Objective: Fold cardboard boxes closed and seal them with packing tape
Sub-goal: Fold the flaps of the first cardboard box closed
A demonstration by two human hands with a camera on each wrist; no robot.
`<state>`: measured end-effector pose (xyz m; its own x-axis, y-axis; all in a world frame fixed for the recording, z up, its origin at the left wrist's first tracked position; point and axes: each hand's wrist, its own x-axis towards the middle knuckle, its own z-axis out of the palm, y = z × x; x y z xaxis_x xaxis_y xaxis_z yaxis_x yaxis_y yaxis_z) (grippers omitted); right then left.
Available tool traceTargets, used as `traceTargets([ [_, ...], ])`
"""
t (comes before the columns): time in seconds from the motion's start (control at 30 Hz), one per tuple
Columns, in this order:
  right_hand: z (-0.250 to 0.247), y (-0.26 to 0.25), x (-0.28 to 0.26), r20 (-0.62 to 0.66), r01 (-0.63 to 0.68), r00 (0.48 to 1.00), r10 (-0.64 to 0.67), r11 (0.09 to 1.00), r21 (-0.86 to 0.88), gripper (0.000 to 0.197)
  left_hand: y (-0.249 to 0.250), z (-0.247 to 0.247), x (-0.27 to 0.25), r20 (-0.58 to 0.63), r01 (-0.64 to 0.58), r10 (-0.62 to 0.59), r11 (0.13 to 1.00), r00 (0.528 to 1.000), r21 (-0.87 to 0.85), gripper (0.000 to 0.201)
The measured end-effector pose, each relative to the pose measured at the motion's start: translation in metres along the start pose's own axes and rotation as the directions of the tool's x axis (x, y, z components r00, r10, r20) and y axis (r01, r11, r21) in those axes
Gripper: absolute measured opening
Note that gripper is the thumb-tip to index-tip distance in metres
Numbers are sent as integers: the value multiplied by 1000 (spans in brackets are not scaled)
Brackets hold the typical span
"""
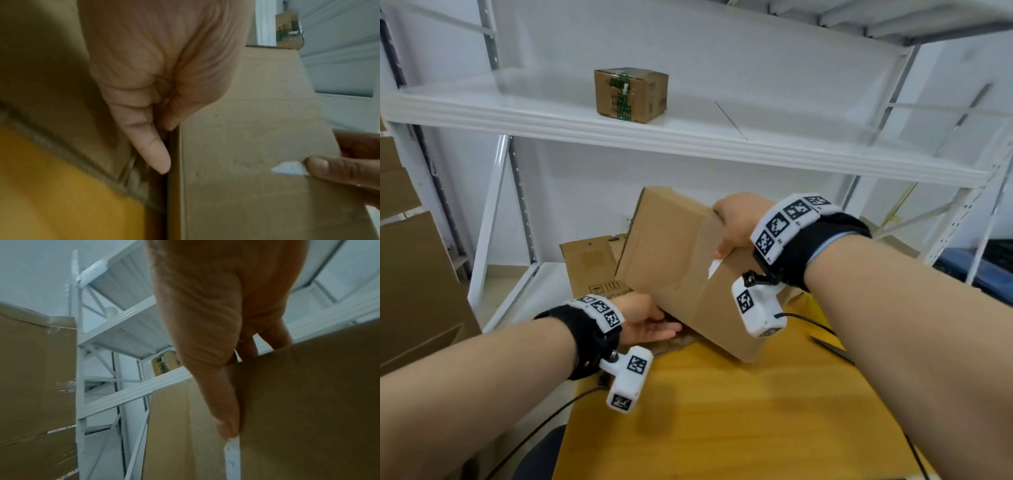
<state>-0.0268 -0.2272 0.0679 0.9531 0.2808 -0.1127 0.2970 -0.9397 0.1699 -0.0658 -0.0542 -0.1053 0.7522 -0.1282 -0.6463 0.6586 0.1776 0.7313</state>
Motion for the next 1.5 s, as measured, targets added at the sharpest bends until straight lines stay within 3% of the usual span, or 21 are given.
traceTargets([
  [0.07,2,-5,3,17,-12,1000,12,1000,15,60,11,-13,-14,48,90,-97,987,994,133,19],
  [0.13,2,-6,4,-34,-4,999,7,997,75,55,32,-22,-38,76,69,-107,920,991,385,25],
  [0.17,2,-6,3,-41,-1,999,4,997,71,55,45,-23,-51,86,-5,-39,886,996,464,29],
  [0.23,-3,-10,-1,-3,24,1000,-24,1000,-16,58,74,-23,-70,71,-279,275,867,959,413,32],
  [0.27,-5,-11,-5,8,40,999,-39,997,-66,62,88,-22,-77,32,-441,464,816,885,375,30],
  [0.3,-8,-13,-8,16,56,998,-54,994,-96,67,101,-20,-84,-6,-577,629,717,777,391,24],
  [0.37,-14,-16,-15,25,85,996,-83,991,-100,76,120,-14,-93,19,-705,817,484,576,518,7],
  [0.4,-15,-15,-18,23,97,995,-95,991,-94,78,126,-10,-95,77,-704,856,367,512,608,10],
  [0.47,-14,-17,-22,29,117,993,-115,988,-96,79,133,-2,-98,207,-563,860,109,467,819,28],
  [0.5,-12,-19,-21,29,124,992,-121,987,-101,80,133,5,-100,271,-464,838,-24,474,885,34],
  [0.57,-10,-25,-21,24,156,988,-154,982,-110,81,131,21,-99,383,-367,742,-197,550,909,43],
  [0.67,-20,-15,-21,82,172,982,-172,985,17,78,121,41,-93,491,-463,517,-195,701,865,60],
  [0.73,-29,9,-22,114,128,981,-157,965,229,60,115,49,-89,508,-442,428,-251,747,861,73],
  [0.8,-32,34,-26,103,25,992,-69,923,384,44,112,50,-88,498,-355,419,-373,759,857,71],
  [0.83,-29,45,-27,84,-34,996,3,930,366,40,111,49,-88,485,-316,424,-409,765,856,70],
  [0.93,-4,76,-21,147,-210,972,181,953,217,41,105,42,-88,471,-258,401,-480,786,838,77],
  [1.07,29,91,-19,225,-364,928,299,857,364,47,93,36,-89,473,-232,380,-530,795,816,77],
  [1.13,35,94,-20,229,-375,926,301,812,447,44,88,35,-93,474,-230,373,-537,798,811,74],
  [1.23,30,98,-25,276,-325,940,203,784,529,39,83,35,-98,484,-233,387,-540,785,809,69],
  [1.33,20,100,-24,196,-247,966,170,831,498,36,86,43,-102,480,-211,458,-522,748,827,65],
  [1.5,0,103,-23,63,-195,979,195,790,582,33,100,57,-101,469,-207,523,-482,711,851,62],
])
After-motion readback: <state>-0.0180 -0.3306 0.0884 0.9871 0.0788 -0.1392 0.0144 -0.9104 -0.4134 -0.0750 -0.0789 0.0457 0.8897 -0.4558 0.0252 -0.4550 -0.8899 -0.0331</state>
